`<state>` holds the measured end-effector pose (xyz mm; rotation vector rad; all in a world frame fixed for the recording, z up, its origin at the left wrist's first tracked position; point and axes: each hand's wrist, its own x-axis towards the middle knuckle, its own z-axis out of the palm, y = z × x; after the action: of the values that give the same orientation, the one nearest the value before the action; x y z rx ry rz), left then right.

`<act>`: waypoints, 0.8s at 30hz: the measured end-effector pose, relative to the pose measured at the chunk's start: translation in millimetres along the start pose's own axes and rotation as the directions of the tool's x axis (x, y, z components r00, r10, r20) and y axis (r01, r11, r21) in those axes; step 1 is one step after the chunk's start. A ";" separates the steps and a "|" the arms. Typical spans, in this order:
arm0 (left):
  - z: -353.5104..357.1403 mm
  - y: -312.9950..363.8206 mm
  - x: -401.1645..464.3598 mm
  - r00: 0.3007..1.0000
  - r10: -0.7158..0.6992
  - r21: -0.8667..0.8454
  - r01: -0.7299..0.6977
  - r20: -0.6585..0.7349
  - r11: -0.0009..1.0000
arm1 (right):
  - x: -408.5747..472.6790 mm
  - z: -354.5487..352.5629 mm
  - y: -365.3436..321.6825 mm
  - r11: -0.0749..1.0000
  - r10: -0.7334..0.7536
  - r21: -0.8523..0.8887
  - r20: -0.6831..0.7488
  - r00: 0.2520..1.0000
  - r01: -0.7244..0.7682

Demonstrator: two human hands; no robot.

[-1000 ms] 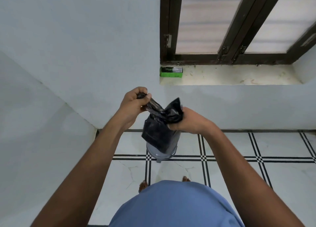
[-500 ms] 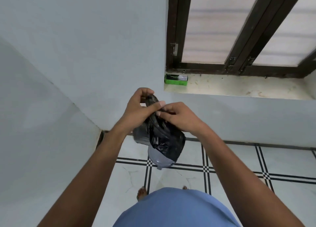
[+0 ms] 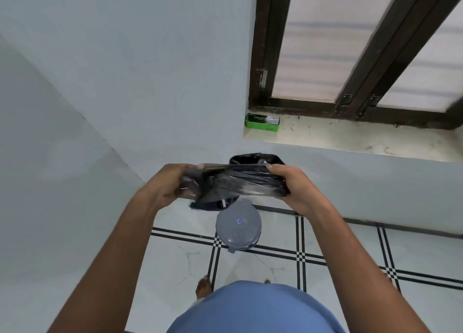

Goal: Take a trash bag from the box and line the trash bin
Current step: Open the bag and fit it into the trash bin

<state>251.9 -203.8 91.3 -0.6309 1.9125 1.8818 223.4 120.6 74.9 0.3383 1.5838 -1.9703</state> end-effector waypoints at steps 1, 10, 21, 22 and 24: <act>-4.2 -0.4 -0.6 0.996 -0.006 -0.122 0.017 0.090 0.992 | -2.3 -2.7 1.6 0.999 0.024 -0.024 0.016 1.000 -0.024; -1.1 -6.7 4.2 0.963 -0.004 0.246 -0.066 0.271 0.967 | -2.2 0.6 10.7 0.884 -0.212 -0.445 -0.110 0.971 0.142; -15.5 -17.4 5.9 0.998 0.022 0.292 -0.006 -0.051 0.956 | -26.3 -17.4 -6.5 0.734 -0.030 -0.671 -0.184 0.982 -0.104; -10.1 -15.8 3.6 1.000 0.016 0.186 -0.020 0.023 0.982 | -30.4 -12.5 -5.1 0.576 -0.040 -0.811 -0.146 0.988 -0.097; 4.6 -11.2 1.8 0.992 0.044 0.150 -0.062 0.122 0.987 | -37.5 8.3 -6.4 0.462 -0.135 -0.887 -0.037 0.990 0.030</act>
<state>256.5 -199.3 80.9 -0.4153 1.9912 1.7407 250.9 124.0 102.2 -0.0901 2.4794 -0.9031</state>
